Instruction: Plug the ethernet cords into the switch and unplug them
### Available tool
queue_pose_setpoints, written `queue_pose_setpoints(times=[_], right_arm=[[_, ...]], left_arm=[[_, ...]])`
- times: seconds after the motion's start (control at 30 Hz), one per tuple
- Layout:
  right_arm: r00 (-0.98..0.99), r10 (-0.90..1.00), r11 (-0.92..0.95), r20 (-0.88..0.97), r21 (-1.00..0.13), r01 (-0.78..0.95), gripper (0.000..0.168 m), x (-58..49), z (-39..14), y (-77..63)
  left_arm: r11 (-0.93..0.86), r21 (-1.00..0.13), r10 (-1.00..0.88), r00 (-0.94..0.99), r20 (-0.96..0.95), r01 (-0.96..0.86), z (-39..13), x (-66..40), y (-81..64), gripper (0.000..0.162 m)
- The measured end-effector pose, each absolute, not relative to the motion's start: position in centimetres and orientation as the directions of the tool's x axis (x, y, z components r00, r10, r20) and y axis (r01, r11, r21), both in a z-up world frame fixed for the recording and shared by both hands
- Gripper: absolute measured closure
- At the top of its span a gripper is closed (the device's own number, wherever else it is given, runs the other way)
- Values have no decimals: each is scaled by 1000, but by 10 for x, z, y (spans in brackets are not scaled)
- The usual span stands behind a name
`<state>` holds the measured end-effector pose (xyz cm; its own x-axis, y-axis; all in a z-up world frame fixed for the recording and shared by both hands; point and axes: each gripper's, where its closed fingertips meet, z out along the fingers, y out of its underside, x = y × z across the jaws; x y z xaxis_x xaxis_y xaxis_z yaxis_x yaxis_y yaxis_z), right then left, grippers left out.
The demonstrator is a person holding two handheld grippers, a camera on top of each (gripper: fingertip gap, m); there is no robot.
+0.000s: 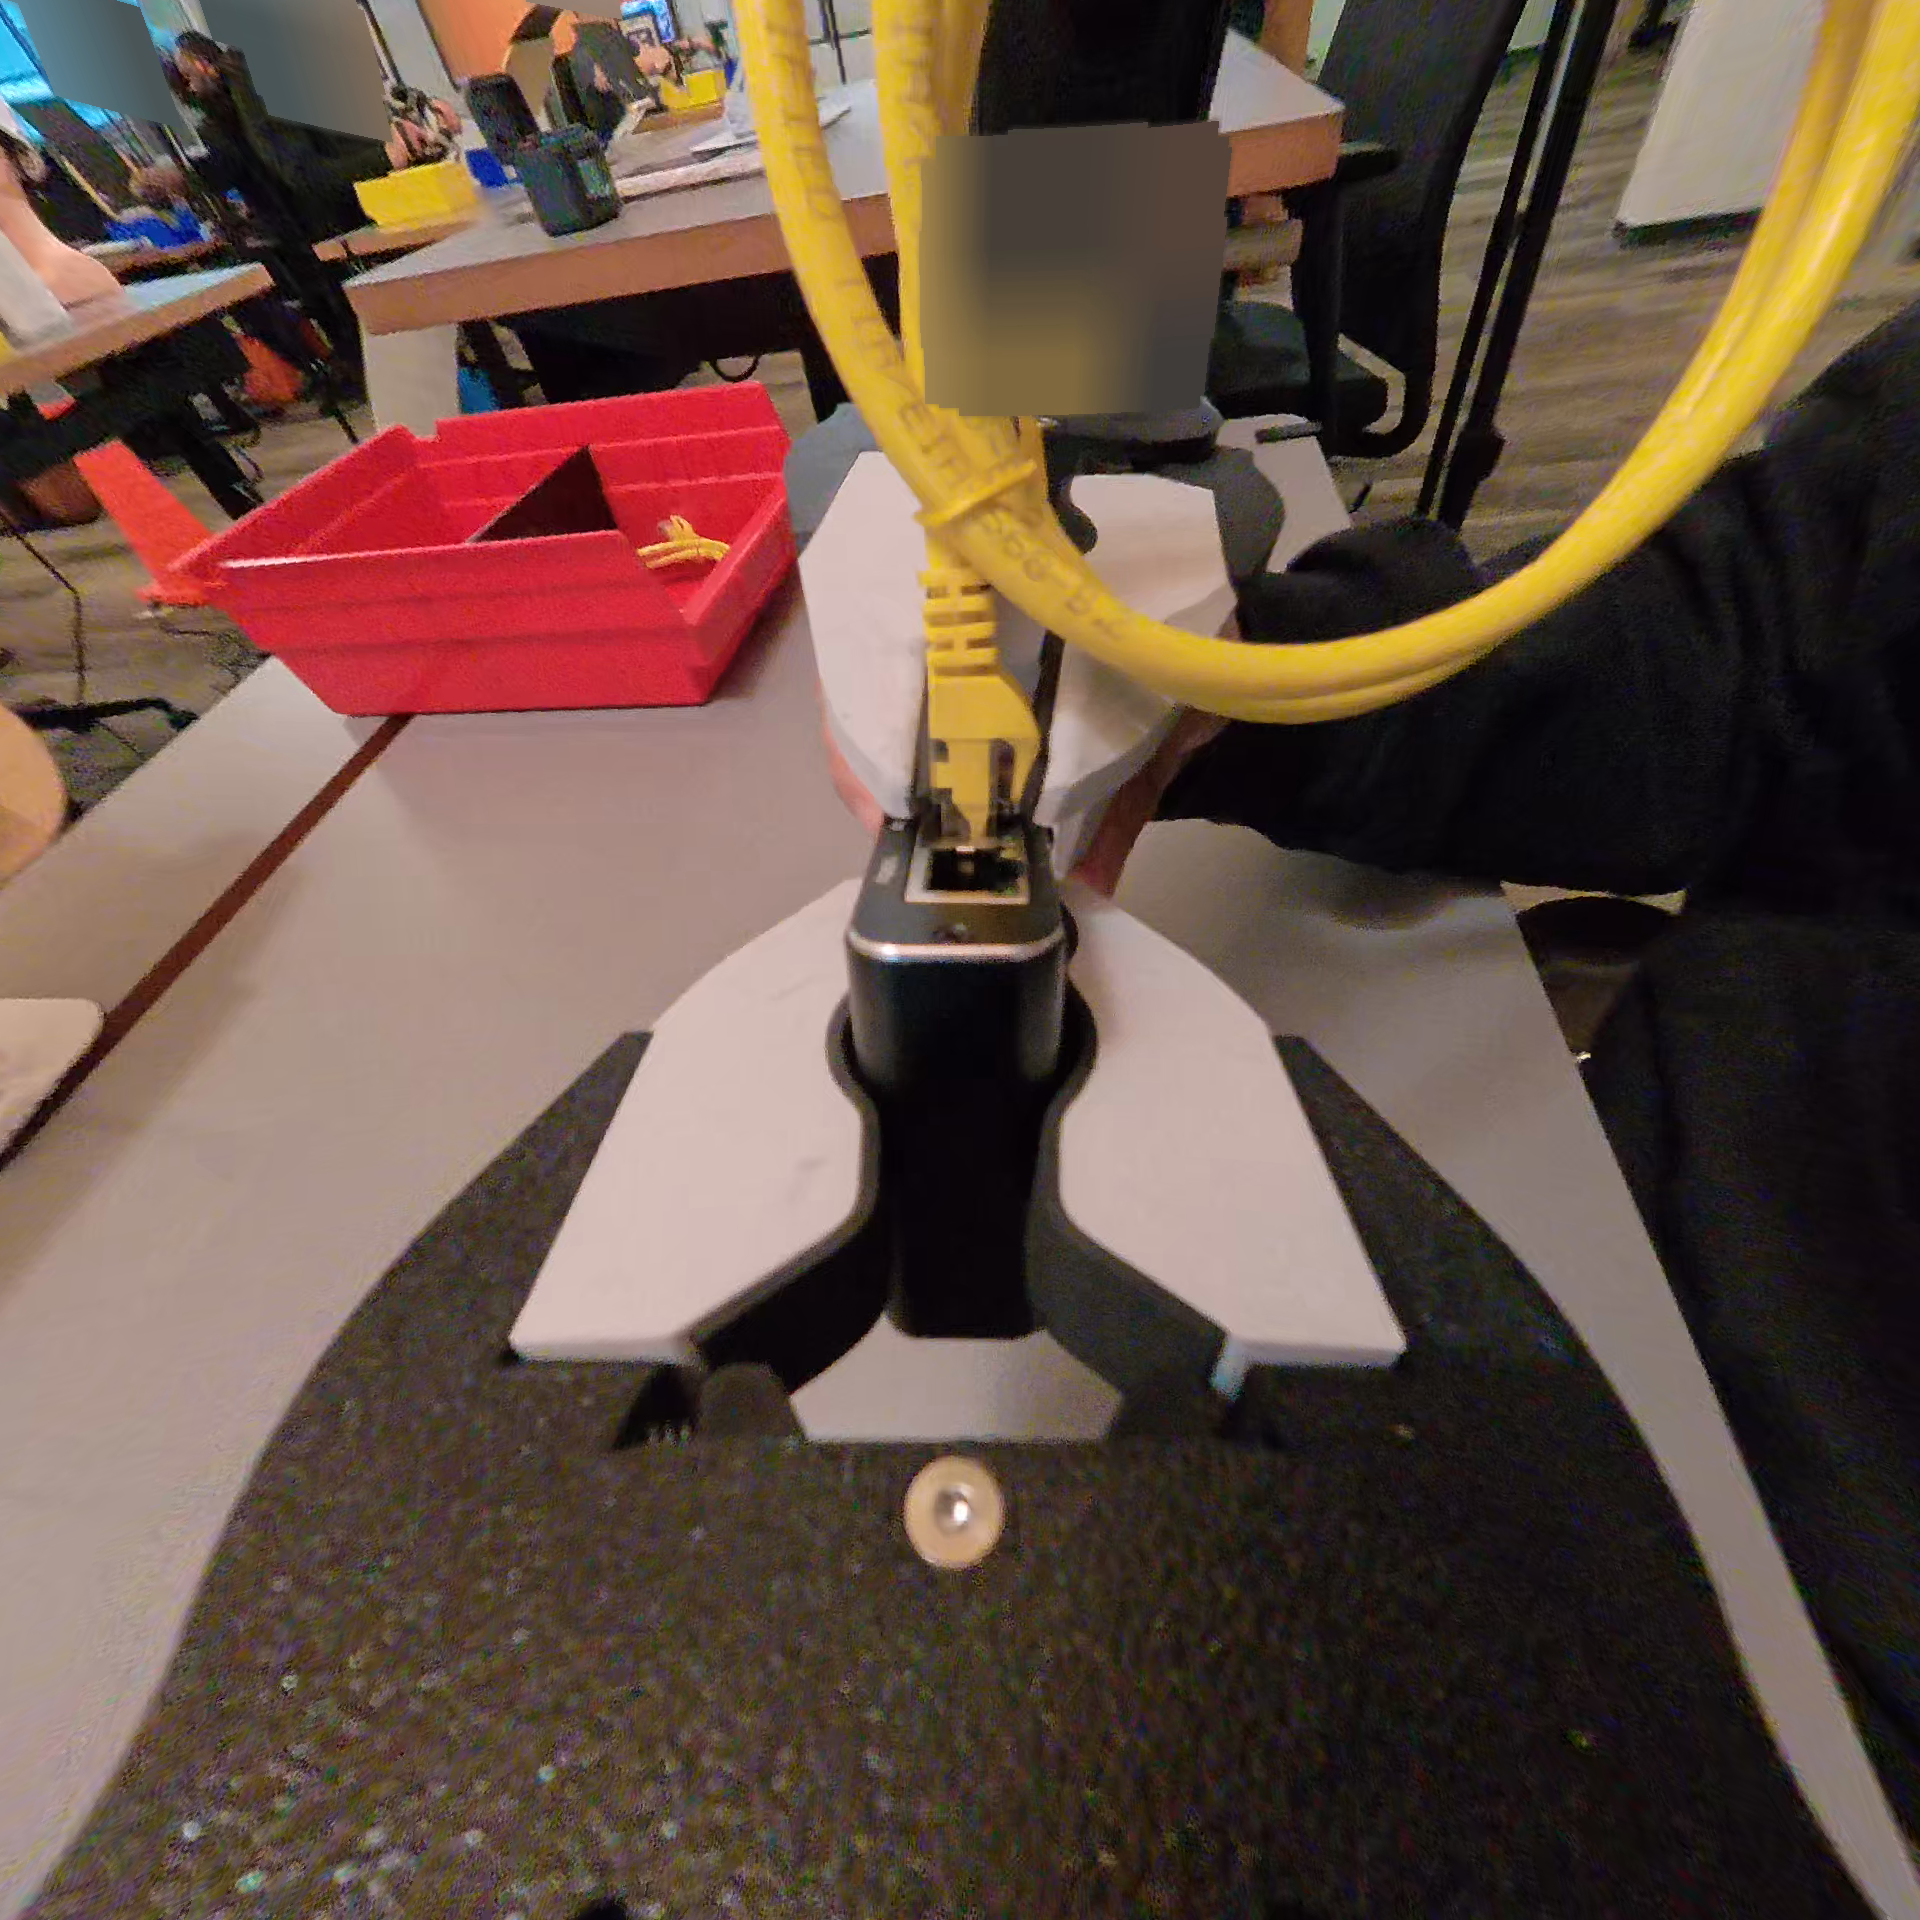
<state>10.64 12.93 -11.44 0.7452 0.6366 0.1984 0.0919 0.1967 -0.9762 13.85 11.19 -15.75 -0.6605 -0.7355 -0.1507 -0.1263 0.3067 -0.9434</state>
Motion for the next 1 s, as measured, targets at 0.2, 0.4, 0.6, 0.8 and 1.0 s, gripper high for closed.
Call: queue_pose_setpoints(times=[0.2, 0.4, 0.6, 0.8, 1.0], right_arm=[[780, 613, 119, 124, -991, 64, 155, 115, -124, 139], [769, 636, 57, -57, -991, -120, 155, 120, -130, 147], [751, 631, 7, -196, -966, -257, 155, 128, -145, 155], [742, 598, -70, -301, -943, -326, 155, 136, -158, 164], [728, 587, -85, -355, -921, -380, 155, 138, -160, 167]], left_arm=[[103, -947, -695, -703, 151, -305, -168, 137, 109, 134], [25, -952, -678, -705, 209, -307, -174, 143, 115, 135], [29, -928, -709, -662, 243, -372, -189, 148, 125, 135], [-100, -884, -650, -643, 405, -457, -198, 149, 127, 134], [-53, -884, -693, -620, 367, -465, -203, 149, 132, 134]])
